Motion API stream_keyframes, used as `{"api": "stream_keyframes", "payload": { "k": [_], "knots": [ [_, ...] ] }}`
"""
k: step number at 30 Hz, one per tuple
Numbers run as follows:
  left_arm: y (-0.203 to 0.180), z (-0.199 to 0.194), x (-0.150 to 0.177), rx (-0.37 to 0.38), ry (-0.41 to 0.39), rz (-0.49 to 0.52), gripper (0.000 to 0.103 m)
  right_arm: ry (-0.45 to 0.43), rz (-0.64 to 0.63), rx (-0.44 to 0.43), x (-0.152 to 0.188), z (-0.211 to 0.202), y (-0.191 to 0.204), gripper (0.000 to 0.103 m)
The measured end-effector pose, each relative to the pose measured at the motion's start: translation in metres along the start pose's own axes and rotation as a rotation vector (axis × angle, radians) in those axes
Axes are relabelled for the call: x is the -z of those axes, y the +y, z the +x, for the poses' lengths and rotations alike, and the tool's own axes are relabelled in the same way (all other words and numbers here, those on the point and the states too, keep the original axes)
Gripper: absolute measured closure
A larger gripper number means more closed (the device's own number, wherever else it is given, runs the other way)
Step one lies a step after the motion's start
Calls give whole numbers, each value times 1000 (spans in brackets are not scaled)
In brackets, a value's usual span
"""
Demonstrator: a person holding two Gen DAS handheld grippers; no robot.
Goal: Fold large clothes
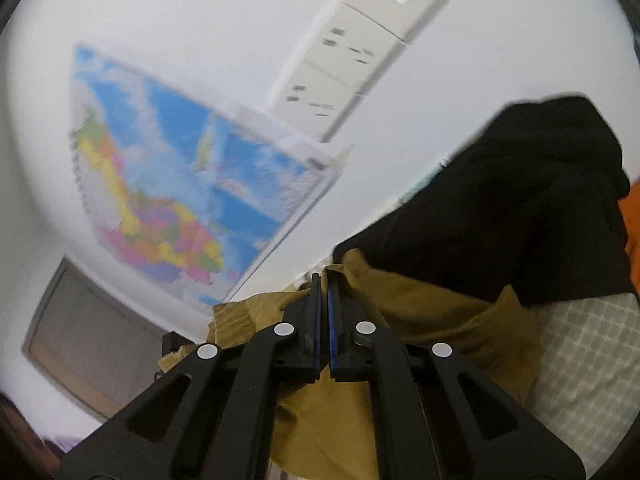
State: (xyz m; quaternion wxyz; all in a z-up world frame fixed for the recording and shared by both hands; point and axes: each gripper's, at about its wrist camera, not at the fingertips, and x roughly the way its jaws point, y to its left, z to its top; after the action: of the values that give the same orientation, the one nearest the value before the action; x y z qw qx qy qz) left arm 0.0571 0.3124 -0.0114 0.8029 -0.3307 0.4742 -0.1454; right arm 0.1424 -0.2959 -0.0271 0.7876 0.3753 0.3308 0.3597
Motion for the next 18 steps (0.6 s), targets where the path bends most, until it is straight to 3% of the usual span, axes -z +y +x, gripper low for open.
{"api": "stream_keyframes", "payload": {
  "k": [5, 11, 17, 18],
  "knots": [
    [8, 28, -24, -52, 20, -16, 87, 37, 112, 84, -14, 38, -40, 100],
    [34, 47, -38, -16, 57, -111, 84, 55, 212, 133, -16, 63, -73, 96],
    [41, 50, -42, 38, 76, -130, 77, -32, 111, 199, -16, 42, -48, 56],
    [41, 50, -41, 43, 70, -131, 76, -50, 67, 214, -14, 38, -38, 55]
  ]
}}
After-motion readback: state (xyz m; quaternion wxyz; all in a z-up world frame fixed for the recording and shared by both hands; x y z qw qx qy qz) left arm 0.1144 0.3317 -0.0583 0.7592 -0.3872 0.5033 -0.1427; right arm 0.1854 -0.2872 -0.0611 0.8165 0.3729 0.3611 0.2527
